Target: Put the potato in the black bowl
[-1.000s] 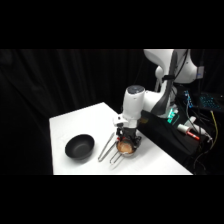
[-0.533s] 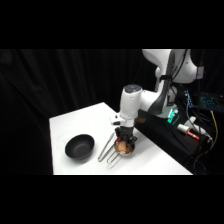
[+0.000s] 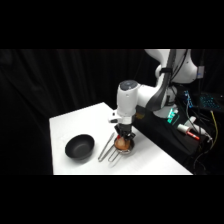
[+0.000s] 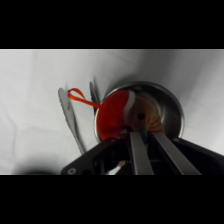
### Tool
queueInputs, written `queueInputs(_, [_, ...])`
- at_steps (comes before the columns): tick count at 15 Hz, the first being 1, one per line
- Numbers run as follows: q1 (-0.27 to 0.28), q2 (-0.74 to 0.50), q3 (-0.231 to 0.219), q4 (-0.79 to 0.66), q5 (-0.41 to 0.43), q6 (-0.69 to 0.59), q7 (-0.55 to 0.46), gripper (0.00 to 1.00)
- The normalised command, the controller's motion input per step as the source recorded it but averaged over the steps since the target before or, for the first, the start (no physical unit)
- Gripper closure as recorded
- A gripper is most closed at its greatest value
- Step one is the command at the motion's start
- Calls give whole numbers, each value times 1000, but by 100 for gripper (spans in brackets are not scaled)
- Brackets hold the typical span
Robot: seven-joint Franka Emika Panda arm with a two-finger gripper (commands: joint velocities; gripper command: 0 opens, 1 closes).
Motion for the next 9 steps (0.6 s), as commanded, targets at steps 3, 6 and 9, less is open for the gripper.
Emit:
queueInputs(3, [-58,-394,55,79,10,-462,-23,93])
queueInputs(6, [-104,-264,58,189,30,-353,-85,93])
queueInputs(9, [-143,-52,17,342,23,-224,-138,93])
